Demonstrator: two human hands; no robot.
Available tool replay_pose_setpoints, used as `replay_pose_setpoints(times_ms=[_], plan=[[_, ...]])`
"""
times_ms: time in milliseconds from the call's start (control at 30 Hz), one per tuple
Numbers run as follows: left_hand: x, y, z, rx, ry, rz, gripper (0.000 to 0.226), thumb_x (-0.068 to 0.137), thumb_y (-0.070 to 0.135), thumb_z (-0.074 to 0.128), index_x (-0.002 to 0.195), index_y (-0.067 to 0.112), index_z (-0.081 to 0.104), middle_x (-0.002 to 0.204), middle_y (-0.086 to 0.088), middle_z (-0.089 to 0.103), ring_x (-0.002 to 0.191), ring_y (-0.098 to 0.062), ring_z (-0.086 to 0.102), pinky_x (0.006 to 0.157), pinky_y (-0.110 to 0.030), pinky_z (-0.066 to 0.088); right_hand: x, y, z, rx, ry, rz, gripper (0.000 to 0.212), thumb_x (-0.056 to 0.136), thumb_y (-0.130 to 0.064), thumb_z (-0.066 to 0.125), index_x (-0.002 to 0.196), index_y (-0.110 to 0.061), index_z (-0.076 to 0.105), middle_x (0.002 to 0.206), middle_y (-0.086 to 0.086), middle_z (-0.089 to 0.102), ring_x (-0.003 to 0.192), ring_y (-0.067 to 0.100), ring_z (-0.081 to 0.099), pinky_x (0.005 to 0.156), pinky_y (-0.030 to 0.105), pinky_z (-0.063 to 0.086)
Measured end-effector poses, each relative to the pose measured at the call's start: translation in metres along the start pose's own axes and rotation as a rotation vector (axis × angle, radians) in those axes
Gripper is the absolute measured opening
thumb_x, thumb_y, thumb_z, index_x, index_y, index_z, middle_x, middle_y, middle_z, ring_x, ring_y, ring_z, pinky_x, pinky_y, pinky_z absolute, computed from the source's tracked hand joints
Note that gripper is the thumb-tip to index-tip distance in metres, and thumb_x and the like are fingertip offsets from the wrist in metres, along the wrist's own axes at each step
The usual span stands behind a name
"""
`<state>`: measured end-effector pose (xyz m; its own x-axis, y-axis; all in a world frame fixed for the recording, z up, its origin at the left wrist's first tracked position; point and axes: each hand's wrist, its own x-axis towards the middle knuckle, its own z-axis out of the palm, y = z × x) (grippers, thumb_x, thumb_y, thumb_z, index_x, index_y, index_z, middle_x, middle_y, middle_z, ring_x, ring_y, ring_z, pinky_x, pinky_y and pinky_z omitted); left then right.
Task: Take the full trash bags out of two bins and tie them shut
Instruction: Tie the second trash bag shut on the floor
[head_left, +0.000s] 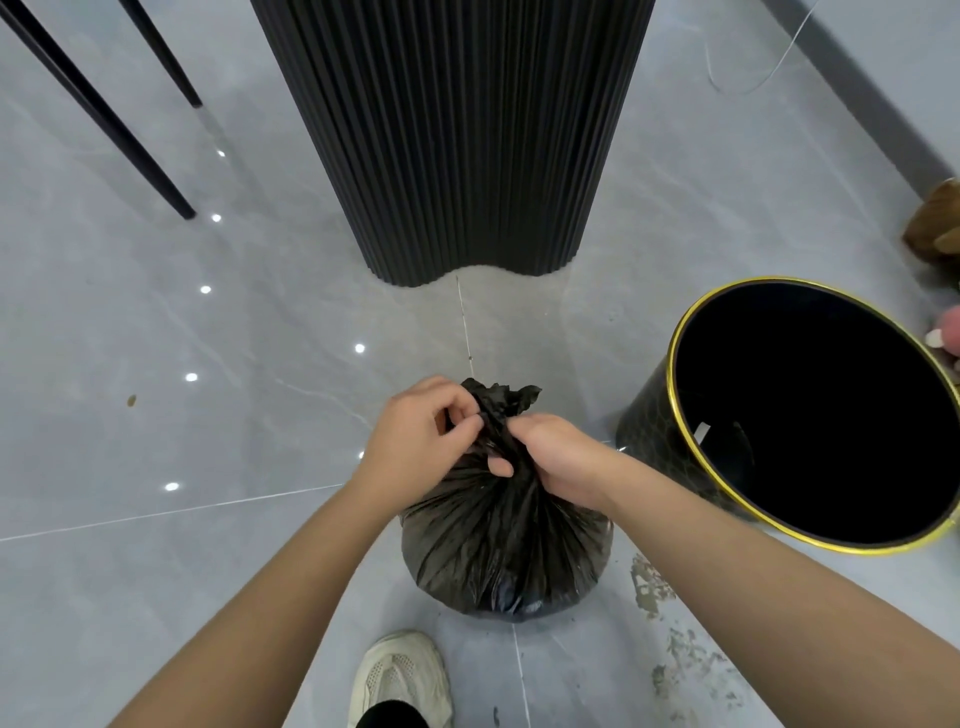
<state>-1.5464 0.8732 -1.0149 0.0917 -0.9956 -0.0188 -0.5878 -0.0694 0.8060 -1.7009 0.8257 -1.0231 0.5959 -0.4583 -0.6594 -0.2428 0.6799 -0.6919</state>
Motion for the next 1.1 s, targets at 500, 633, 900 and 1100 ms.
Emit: replay_pose_setpoints(times_ms=[500, 633, 900, 1100], plan=[[0.003, -0.005, -0.008, -0.143, -0.384, -0.050, 0.028, 0.092, 0.004, 0.056, 0.109, 0.022, 0.069, 0.105, 0.010, 0.069, 0.098, 0.002, 0.062, 0.091, -0.017, 0.046, 0.004, 0.003, 0.003, -0.438, 0.052, -0.006, 0.034, 0.093, -0.005, 0.034, 0.064, -0.015, 0.050, 0.060, -0.003, 0.054, 0.056, 0.008, 0.048, 0.070, 0.023, 0.037], [0.005, -0.019, -0.005, -0.031, -0.203, -0.249, 0.023, 0.092, 0.015, 0.057, 0.071, 0.010, 0.062, 0.061, 0.002, 0.056, 0.057, -0.008, 0.048, 0.059, -0.027, 0.039, -0.001, 0.000, 0.003, -0.368, -0.018, -0.010, 0.029, 0.100, -0.022, 0.038, 0.082, -0.015, 0.059, 0.067, -0.009, 0.061, 0.063, 0.004, 0.053, 0.068, 0.020, 0.042], [-0.015, -0.004, -0.009, 0.087, -0.121, 0.016, 0.040, 0.092, 0.014, 0.041, 0.130, 0.021, 0.050, 0.123, 0.009, 0.055, 0.113, -0.004, 0.050, 0.097, -0.018, 0.037, -0.002, 0.002, 0.000, -0.777, 0.008, -0.193, 0.033, 0.101, -0.022, 0.039, 0.074, -0.014, 0.057, 0.083, 0.012, 0.062, 0.080, 0.029, 0.056, 0.088, 0.047, 0.045], [-0.030, -0.012, -0.003, 0.627, -0.362, 0.338, 0.063, 0.088, 0.031, 0.044, 0.147, 0.018, 0.027, 0.129, 0.003, 0.054, 0.115, -0.015, 0.051, 0.100, -0.032, 0.039, -0.002, -0.002, 0.000, -0.686, -0.051, -0.148, 0.028, 0.102, -0.014, 0.036, 0.109, 0.000, 0.060, 0.097, 0.007, 0.059, 0.089, 0.013, 0.053, 0.085, 0.027, 0.048]])
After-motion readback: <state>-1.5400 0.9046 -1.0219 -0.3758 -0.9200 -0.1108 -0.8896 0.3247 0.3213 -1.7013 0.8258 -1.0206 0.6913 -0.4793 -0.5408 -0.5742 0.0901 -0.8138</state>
